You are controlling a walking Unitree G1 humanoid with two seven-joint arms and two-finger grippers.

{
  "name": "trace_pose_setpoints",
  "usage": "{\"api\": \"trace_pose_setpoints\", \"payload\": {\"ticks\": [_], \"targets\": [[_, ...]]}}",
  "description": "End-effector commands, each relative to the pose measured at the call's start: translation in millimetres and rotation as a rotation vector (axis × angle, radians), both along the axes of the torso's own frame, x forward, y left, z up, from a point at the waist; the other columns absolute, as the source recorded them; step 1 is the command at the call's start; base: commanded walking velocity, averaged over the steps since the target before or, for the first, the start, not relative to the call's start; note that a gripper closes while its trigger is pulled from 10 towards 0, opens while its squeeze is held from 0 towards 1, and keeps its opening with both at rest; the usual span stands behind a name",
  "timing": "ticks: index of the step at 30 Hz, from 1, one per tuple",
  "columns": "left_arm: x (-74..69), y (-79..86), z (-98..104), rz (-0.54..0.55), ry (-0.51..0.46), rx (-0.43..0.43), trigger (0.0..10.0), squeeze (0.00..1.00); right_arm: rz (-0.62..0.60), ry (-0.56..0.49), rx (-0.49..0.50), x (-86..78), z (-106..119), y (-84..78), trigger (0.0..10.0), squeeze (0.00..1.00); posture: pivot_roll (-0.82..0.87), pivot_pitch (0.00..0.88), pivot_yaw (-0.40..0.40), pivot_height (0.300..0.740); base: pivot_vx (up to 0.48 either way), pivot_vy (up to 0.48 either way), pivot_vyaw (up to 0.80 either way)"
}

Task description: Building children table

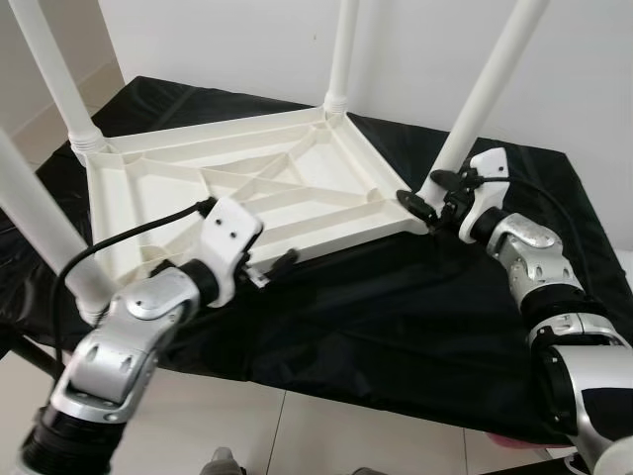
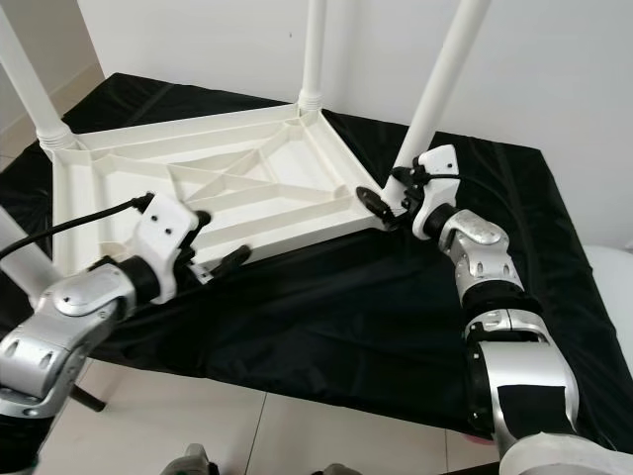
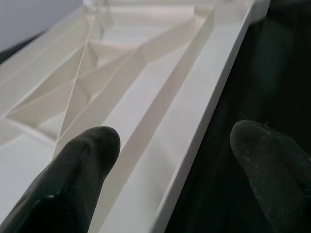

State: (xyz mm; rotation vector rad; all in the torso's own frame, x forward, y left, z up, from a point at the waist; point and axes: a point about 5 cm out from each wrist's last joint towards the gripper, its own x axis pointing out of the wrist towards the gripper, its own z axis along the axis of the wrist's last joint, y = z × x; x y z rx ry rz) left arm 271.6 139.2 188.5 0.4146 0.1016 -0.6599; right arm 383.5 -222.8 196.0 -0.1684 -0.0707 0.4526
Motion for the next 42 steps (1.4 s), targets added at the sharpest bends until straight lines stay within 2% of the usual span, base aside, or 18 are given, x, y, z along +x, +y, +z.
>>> {"api": "trace_pose_setpoints", "payload": {"ticks": [1, 5, 6, 7, 8, 9, 10, 12, 14, 15, 18, 21, 24, 26, 28, 29, 32, 42], "targets": [[-2.1, 0.7, -9.4, -0.019, 0.053, 0.041, 10.0, 0.00, -0.101, -0.015, -0.002, -0.4, 4.1, -19.1, 10.0, 0.00, 0.06, 0.052, -0.026, 0.740, 0.000, 0.000, 0.00], [0.1, 5.9, -14.4, -0.009, 0.078, 0.087, 10.0, 0.00, -0.091, -0.037, 0.036, -0.1, 6.8, -18.5, 10.0, 0.00, 0.06, 0.048, -0.020, 0.740, 0.000, 0.000, 0.00], [2.0, 9.2, -17.6, 0.004, 0.092, 0.103, 10.0, 0.00, -0.040, -0.050, 0.061, -1.5, 6.5, -13.9, 10.0, 0.00, 0.06, 0.046, -0.019, 0.740, 0.000, 0.000, 0.00], [2.0, 9.2, -17.6, 0.004, 0.092, 0.103, 10.0, 0.00, -0.040, -0.050, 0.061, -1.5, 6.5, -13.9, 10.0, 0.00, 0.06, 0.046, -0.019, 0.740, 0.000, 0.000, 0.00], [4.9, 12.5, -20.1, 0.023, 0.105, 0.110, 10.0, 0.00, 0.038, -0.058, 0.095, -5.0, 4.5, -7.4, 10.0, 0.00, 0.06, 0.046, -0.016, 0.740, 0.000, 0.000, 0.00], [4.9, 12.5, -20.1, 0.023, 0.105, 0.110, 10.0, 0.00, 0.038, -0.058, 0.095, -5.0, 4.5, -7.4, 10.0, 0.00, 0.06, 0.046, -0.016, 0.740, 0.000, 0.000, 0.00], [8.2, 17.0, -24.7, 0.036, 0.128, 0.130, 10.0, 0.00, 0.182, -0.060, 0.136, -15.6, -1.4, 2.9, 10.0, 0.00, 0.05, 0.043, -0.011, 0.740, 0.000, 0.000, 0.00], [8.2, 17.0, -24.7, 0.036, 0.128, 0.130, 10.0, 0.00, 0.182, -0.060, 0.136, -15.6, -1.4, 2.9, 10.0, 0.00, 0.05, 0.043, -0.011, 0.740, 0.000, 0.000, 0.00], [10.8, 21.0, -29.4, 0.038, 0.143, 0.167, 10.0, 0.00, 0.295, -0.048, 0.177, -29.1, -6.5, 8.0, 10.0, 0.00, 0.04, 0.043, -0.003, 0.740, 0.000, 0.000, 0.00], [10.8, 21.0, -29.4, 0.038, 0.143, 0.167, 10.0, 0.00, 0.295, -0.048, 0.177, -29.1, -6.5, 8.0, 10.0, 0.00, 0.04, 0.043, -0.003, 0.740, 0.000, 0.000, 0.00], [15.5, 26.2, -35.2, 0.039, 0.174, 0.194, 10.0, 0.00, 0.405, -0.021, 0.218, -51.6, -12.5, 12.8, 10.0, 0.00, 0.01, 0.049, 0.009, 0.740, 0.000, 0.000, 0.00], [18.3, 27.5, -36.9, 0.045, 0.186, 0.196, 10.0, 0.00, 0.427, -0.015, 0.230, -58.3, -14.2, 15.7, 10.0, 0.00, 0.01, 0.054, 0.009, 0.740, 0.000, 0.000, 0.00], [27.0, 29.0, -45.6, 0.057, 0.217, 0.232, 10.0, 0.00, 0.497, 0.014, 0.244, -80.8, -22.0, 27.0, 10.0, 0.00, 0.00, 0.060, 0.008, 0.740, 0.000, 0.000, 0.00], [28.5, 28.9, -47.7, 0.056, 0.222, 0.239, 10.0, 0.00, 0.514, 0.023, 0.247, -86.1, -23.4, 29.6, 10.0, 0.00, 0.00, 0.060, 0.008, 0.740, 0.000, 0.000, 0.00], [33.2, 29.5, -55.5, 0.069, 0.251, 0.257, 10.0, 0.00, 0.569, 0.040, 0.268, -98.9, -24.5, 42.4, 10.0, 0.00, 0.00, 0.058, 0.005, 0.740, 0.000, 0.000, 0.00], [33.2, 29.5, -55.5, 0.069, 0.251, 0.257, 10.0, 0.00, 0.569, 0.040, 0.268, -98.9, -24.5, 42.4, 10.0, 0.00, 0.00, 0.058, 0.005, 0.740, 0.000, 0.000, 0.00], [41.9, 31.1, -67.0, 0.114, 0.296, 0.264, 10.0, 0.00, 0.633, 0.044, 0.303, -114.0, -17.4, 58.9, 10.0, 0.00, 0.00, 0.059, 0.008, 0.740, 0.000, 0.000, 0.00], [52.1, 26.7, -81.3, 0.122, 0.383, 0.267, 10.0, 0.00, 0.662, 0.039, 0.326, -120.6, -6.3, 71.6, 10.0, 0.00, 0.00, 0.053, 0.015, 0.740, 0.000, 0.000, 0.00]]}}
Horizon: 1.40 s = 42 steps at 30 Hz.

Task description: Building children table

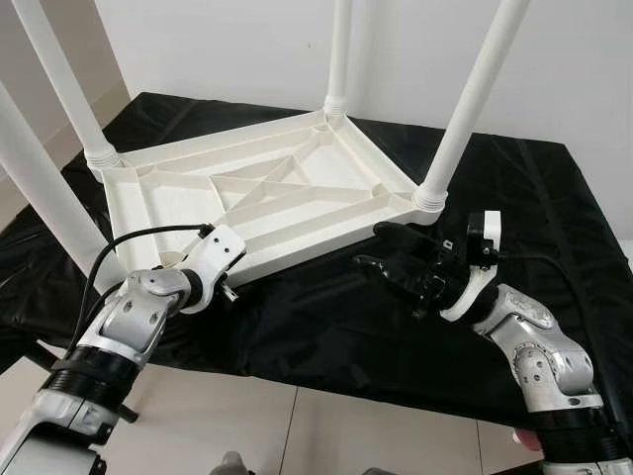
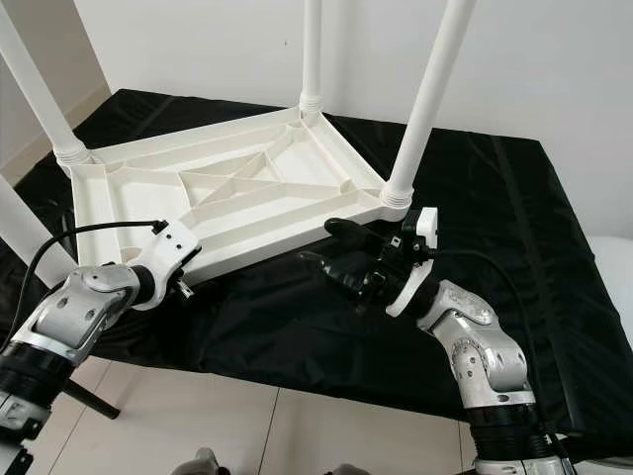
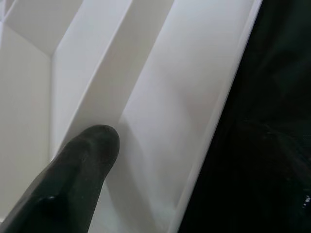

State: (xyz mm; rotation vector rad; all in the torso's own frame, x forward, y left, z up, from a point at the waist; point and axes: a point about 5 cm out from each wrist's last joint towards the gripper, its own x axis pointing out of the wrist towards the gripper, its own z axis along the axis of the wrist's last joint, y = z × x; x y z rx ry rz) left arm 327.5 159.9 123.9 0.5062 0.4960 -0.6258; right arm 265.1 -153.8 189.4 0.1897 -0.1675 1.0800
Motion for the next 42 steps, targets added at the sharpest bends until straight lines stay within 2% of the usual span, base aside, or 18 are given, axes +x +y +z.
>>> {"api": "trace_pose_setpoints", "payload": {"ticks": [1, 2, 5, 7, 13, 14, 15, 17, 21, 23, 31, 32, 34, 36, 37, 38, 41, 42], "targets": [[-3.0, 2.5, -17.0, 0.009, 0.075, 0.045, 7.9, 0.00, 0.015, 0.002, 0.000, -2.3, 2.1, 3.8, 10.0, 0.00, 0.00, 0.054, 0.019, 0.740, 0.000, 0.000, 0.00], [-2.5, -2.0, -15.2, -0.013, 0.083, 0.023, 0.0, 0.00, 0.010, -0.001, -0.001, -1.9, 3.4, 4.4, 10.0, 0.00, 0.00, 0.056, 0.019, 0.740, 0.000, 0.000, 0.00], [-1.8, -4.9, -13.8, -0.028, 0.086, 0.006, 0.0, 0.00, 0.006, 0.001, -0.001, -2.4, 4.7, 4.9, 10.0, 0.00, 0.00, 0.055, 0.020, 0.740, 0.000, 0.000, 0.00], [2.7, -15.4, -6.1, -0.050, 0.086, -0.042, 0.0, 0.00, 0.001, 0.010, -0.002, -4.8, 6.7, 6.8, 10.0, 0.00, 0.01, 0.057, 0.026, 0.740, 0.000, 0.000, 0.00], [6.9, -21.8, -2.8, -0.052, 0.077, -0.062, 0.0, 0.00, -0.005, 0.015, 0.000, -5.8, 8.1, 8.4, 10.0, 0.00, 0.01, 0.059, 0.030, 0.740, 0.000, 0.000, 0.00], [15.5, -39.3, 6.4, -0.022, 0.045, -0.128, 0.0, 0.00, -0.007, 0.013, 0.013, -5.5, 9.0, 12.6, 10.0, 0.00, 0.01, 0.064, 0.036, 0.740, 0.000, 0.000, 0.00], [15.5, -39.3, 6.4, -0.022, 0.045, -0.128, 0.0, 0.00, -0.007, 0.013, 0.013, -5.5, 9.0, 12.6, 10.0, 0.00, 0.01, 0.064, 0.036, 0.740, 0.000, 0.000, 0.00], [21.8, -51.6, 14.0, 0.005, 0.021, -0.173, 0.0, 0.00, -0.007, 0.010, 0.019, -5.3, 9.7, 14.9, 10.0, 0.00, 0.02, 0.063, 0.036, 0.740, 0.000, 0.000, 0.00], [27.7, -60.9, 19.7, 0.026, -0.003, -0.198, 0.0, 0.00, -0.010, 0.009, 0.023, -4.2, 10.5, 15.8, 10.0, 0.00, 0.02, 0.061, 0.036, 0.740, 0.000, 0.000, 0.00], [32.9, -71.5, 25.7, 0.059, -0.023, -0.229, 0.0, 0.00, -0.013, 0.006, 0.025, -3.5, 11.8, 17.0, 10.0, 0.00, 0.01, 0.061, 0.039, 0.740, 0.000, 0.000, 0.00], [34.7, -93.6, 32.7, 0.088, -0.056, -0.276, 0.0, 0.00, -0.020, 0.004, 0.025, -2.9, 12.3, 17.3, 10.0, 0.00, 0.02, 0.060, 0.043, 0.740, 0.000, 0.000, 0.00], [33.4, -105.4, 35.5, 0.082, -0.062, -0.299, 0.0, 0.00, -0.021, 0.006, 0.025, -2.7, 11.7, 17.7, 10.0, 0.00, 0.02, 0.063, 0.043, 0.740, 0.000, 0.000, 0.00], [33.4, -105.4, 35.5, 0.082, -0.062, -0.299, 0.0, 0.00, -0.021, 0.006, 0.025, -2.7, 11.7, 17.7, 10.0, 0.00, 0.02, 0.063, 0.043, 0.740, 0.000, 0.000, 0.00], [28.7, -134.9, 42.0, 0.027, -0.073, -0.328, 0.0, 0.00, -0.024, 0.009, 0.028, -1.5, 10.8, 19.5, 10.0, 0.00, 0.03, 0.063, 0.045, 0.740, 0.000, 0.000, 0.00], [28.7, -134.9, 42.0, 0.027, -0.073, -0.328, 0.0, 0.00, -0.024, 0.009, 0.028, -1.5, 10.8, 19.5, 10.0, 0.00, 0.03, 0.063, 0.045, 0.740, 0.000, 0.000, 0.00], [26.1, -148.2, 45.5, -0.002, -0.074, -0.341, 0.0, 0.00, -0.023, 0.008, 0.030, -0.9, 10.8, 20.6, 10.0, 0.00, 0.03, 0.063, 0.045, 0.740, 0.000, 0.000, 0.00], [24.9, -155.9, 47.4, -0.020, -0.073, -0.347, 0.0, 0.00, -0.023, 0.008, 0.031, -0.5, 10.8, 21.3, 10.0, 0.00, 0.03, 0.063, 0.045, 0.740, 0.000, 0.000, 0.00], [22.0, -167.5, 51.0, -0.063, -0.076, -0.351, 0.0, 0.00, -0.019, 0.008, 0.034, 0.0, 10.8, 22.6, 10.0, 0.00, 0.04, 0.060, 0.045, 0.740, 0.000, 0.000, 0.00]]}}
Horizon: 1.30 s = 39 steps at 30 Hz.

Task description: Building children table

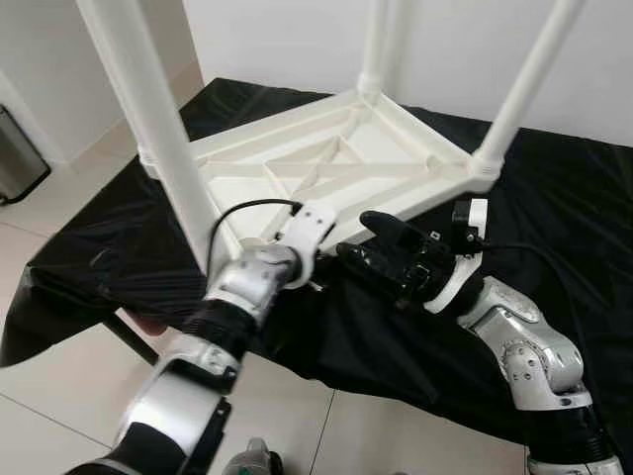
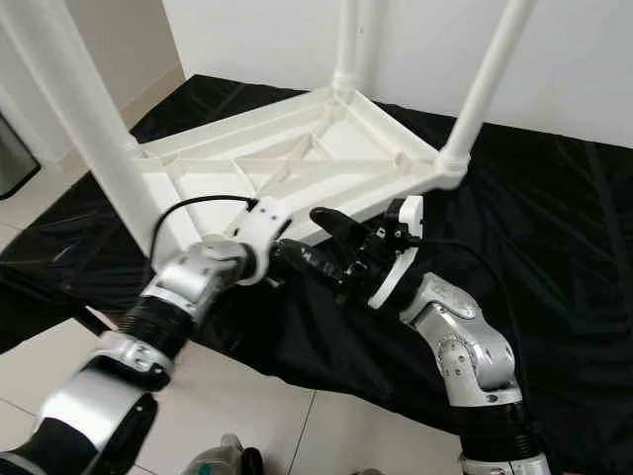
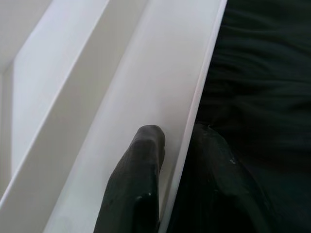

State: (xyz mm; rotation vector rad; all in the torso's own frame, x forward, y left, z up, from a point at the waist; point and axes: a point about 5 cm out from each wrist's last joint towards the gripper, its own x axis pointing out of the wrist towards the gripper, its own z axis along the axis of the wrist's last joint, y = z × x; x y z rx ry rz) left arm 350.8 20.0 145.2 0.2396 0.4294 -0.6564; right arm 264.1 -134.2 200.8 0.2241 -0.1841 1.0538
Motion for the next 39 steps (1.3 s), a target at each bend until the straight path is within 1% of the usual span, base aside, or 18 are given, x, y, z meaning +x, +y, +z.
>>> {"api": "trace_pose_setpoints", "payload": {"ticks": [1, 2, 3, 4, 7, 12, 13, 15, 16, 17, 18, 21, 22, 26, 30, 36, 37, 39], "targets": [[-1.3, -27.6, 29.7, -0.079, -0.107, -0.083, 0.0, 0.00, 0.004, 0.001, -0.003, 1.0, -0.6, 3.0, 10.0, 0.00, 0.04, 0.060, 0.045, 0.740, 0.000, 0.000, 0.00], [-4.1, -38.4, 33.5, -0.124, -0.120, -0.079, 0.0, 0.00, 0.008, 0.002, 0.000, 1.4, -0.7, 4.5, 10.0, 0.00, 0.04, 0.056, 0.047, 0.740, 0.000, 0.000, 0.00], [-4.1, -38.4, 33.5, -0.124, -0.120, -0.079, 0.0, 0.00, 0.008, 0.002, 0.000, 1.4, -0.7, 4.5, 10.0, 0.00, 0.04, 0.056, 0.047, 0.740, 0.000, 0.000, 0.00], [-6.1, -45.4, 36.0, -0.154, -0.131, -0.074, 0.0, 0.00, 0.011, 0.002, 0.002, 1.7, -0.9, 5.4, 10.0, 0.00, 0.04, 0.056, 0.047, 0.740, 0.000, 0.000, 0.00], [-16.8, -73.9, 44.8, -0.268, -0.163, -0.066, 0.0, 0.00, 0.015, -0.002, 0.007, 2.5, -0.7, 8.1, 10.0, 0.00, 0.04, 0.053, 0.057, 0.740, 0.000, 0.000, 0.00], [-23.2, -89.0, 48.3, -0.305, -0.177, -0.070, 0.0, 0.00, 0.010, -0.001, 0.007, 2.4, -1.2, 8.5, 10.0, 0.00, 0.03, 0.053, 0.063, 0.740, 0.000, 0.000, 0.00], [-27.3, -100.4, 53.1, -0.330, -0.192, -0.075, 0.0, 0.00, 0.007, -0.001, 0.008, 2.4, -1.7, 8.5, 10.0, 0.00, 0.03, 0.049, 0.065, 0.740, 0.000, 0.000, 0.00], [-29.9, -105.6, 55.4, -0.351, -0.200, -0.076, 0.0, 0.00, 0.005, -0.001, 0.008, 2.4, -1.9, 8.7, 10.0, 0.00, 0.03, 0.049, 0.067, 0.740, 0.000, 0.000, 0.00], [-31.7, -109.0, 56.4, -0.370, -0.209, -0.072, 5.3, 0.00, 0.004, -0.001, 0.009, 2.3, -2.1, 8.9, 10.0, 0.00, 0.02, 0.046, 0.070, 0.740, 0.000, 0.000, 0.00], [-31.7, -109.0, 56.4, -0.370, -0.209, -0.072, 5.3, 0.00, 0.004, -0.001, 0.009, 2.3, -2.1, 8.9, 10.0, 0.00, 0.02, 0.046, 0.070, 0.740, 0.000, 0.000, 0.00], [-32.6, -110.5, 56.6, -0.380, -0.215, -0.069, 10.0, 0.00, 0.003, -0.001, 0.009, 2.3, -2.2, 9.1, 10.0, 0.00, 0.02, 0.046, 0.070, 0.740, 0.000, 0.000, 0.00], [-32.3, -109.2, 54.0, -0.393, -0.212, -0.058, 10.0, 0.00, -0.001, -0.001, 0.010, 2.2, -2.3, 8.7, 10.0, 0.00, 0.02, 0.043, 0.073, 0.740, 0.000, 0.000, 0.00], [-29.8, -105.0, 51.9, -0.387, -0.202, -0.059, 10.0, 1.00, -0.004, 0.000, 0.011, 2.2, -2.7, 8.1, 10.0, 0.00, 0.02, 0.041, 0.072, 0.740, 0.000, 0.000, 0.00], [-25.2, -97.9, 50.3, -0.377, -0.192, -0.065, 10.0, 1.00, -0.008, 0.000, 0.011, 2.5, -3.4, 7.6, 10.0, 0.00, 0.03, 0.040, 0.070, 0.740, 0.000, 0.000, 0.00], [-21.6, -92.5, 56.1, -0.384, -0.220, -0.070, 10.0, 1.00, -0.005, -0.002, 0.015, 3.1, -2.9, 8.4, 10.0, 0.00, 0.03, 0.041, 0.069, 0.740, 0.000, 0.000, 0.00], [-19.6, -74.1, 70.2, -0.442, -0.330, -0.048, 10.0, 1.00, 0.000, -0.002, 0.018, 5.0, -2.6, 9.7, 10.0, 0.00, 0.05, 0.046, 0.061, 0.740, 0.000, 0.000, 0.00], [-20.5, -71.2, 71.8, -0.452, -0.346, -0.049, 10.0, 0.00, 0.001, -0.001, 0.019, 5.2, -2.6, 9.8, 10.0, 0.00, 0.05, 0.046, 0.060, 0.740, 0.000, 0.000, 0.00], [-21.8, -68.1, 73.7, -0.465, -0.364, -0.049, 10.0, 0.00, 0.001, -0.002, 0.020, 5.4, -2.9, 10.1, 10.0, 0.00, 0.05, 0.046, 0.060, 0.740, 0.000, 0.000, 0.00]]}}
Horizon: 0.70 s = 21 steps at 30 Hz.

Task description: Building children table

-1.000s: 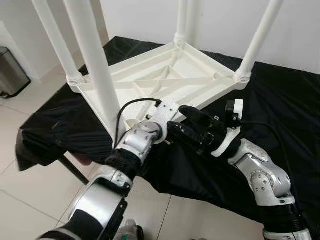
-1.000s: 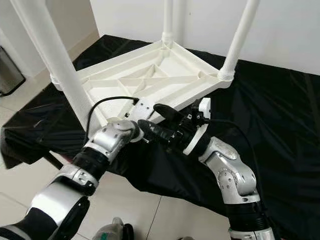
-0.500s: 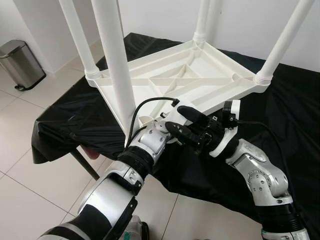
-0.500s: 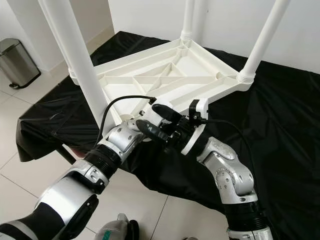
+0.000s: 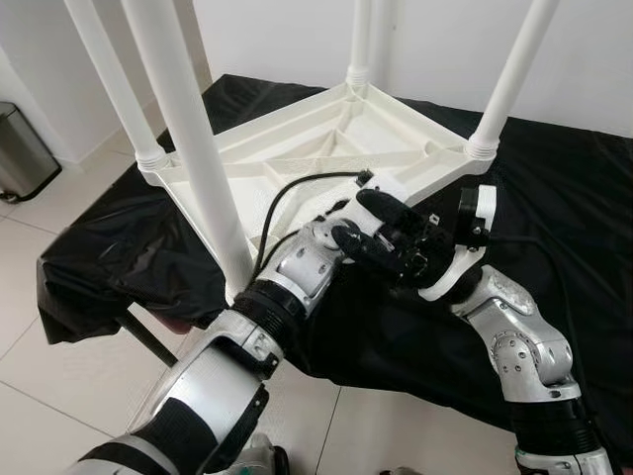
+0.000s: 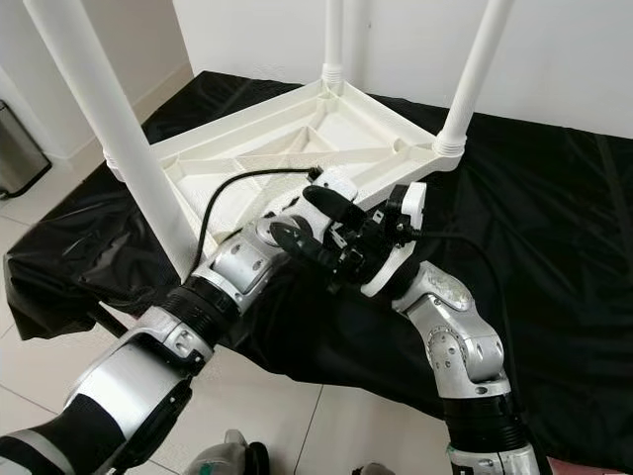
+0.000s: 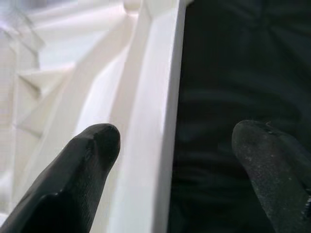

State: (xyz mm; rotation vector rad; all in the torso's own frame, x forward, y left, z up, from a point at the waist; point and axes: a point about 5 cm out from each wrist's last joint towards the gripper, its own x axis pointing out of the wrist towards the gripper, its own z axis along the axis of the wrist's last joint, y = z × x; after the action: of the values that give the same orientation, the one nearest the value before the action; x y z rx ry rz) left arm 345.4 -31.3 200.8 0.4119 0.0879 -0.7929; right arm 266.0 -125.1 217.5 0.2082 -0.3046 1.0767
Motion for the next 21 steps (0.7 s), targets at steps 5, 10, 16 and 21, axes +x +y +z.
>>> {"api": "trace_pose_setpoints", "payload": {"ticks": [5, 10, 16, 21], "targets": [[-23.1, -9.1, 24.5, -0.316, -0.057, -0.038, 10.0, 0.00, -0.009, 0.108, -0.022, 4.3, -20.1, 1.8, 10.0, 0.00, 0.06, 0.048, 0.056, 0.740, 0.000, 0.000, 0.00], [-34.3, 5.7, 31.1, -0.354, -0.095, -0.040, 10.0, 0.00, -0.008, 0.109, -0.020, 6.1, -20.7, 2.7, 10.0, 0.00, 0.07, 0.046, 0.055, 0.740, 0.000, 0.000, 0.00], [-39.5, 24.1, 33.0, -0.311, -0.112, -0.051, 10.0, 0.00, -0.014, 0.108, -0.019, 10.0, -21.6, 3.9, 10.0, 0.00, 0.08, 0.043, 0.053, 0.740, 0.000, 0.000, 0.00], [-43.3, 31.5, 34.0, -0.301, -0.126, -0.061, 10.0, 0.00, -0.030, 0.107, -0.013, 12.8, -22.1, 3.4, 10.0, 0.00, 0.08, 0.039, 0.051, 0.740, 0.000, 0.000, 0.00]]}}
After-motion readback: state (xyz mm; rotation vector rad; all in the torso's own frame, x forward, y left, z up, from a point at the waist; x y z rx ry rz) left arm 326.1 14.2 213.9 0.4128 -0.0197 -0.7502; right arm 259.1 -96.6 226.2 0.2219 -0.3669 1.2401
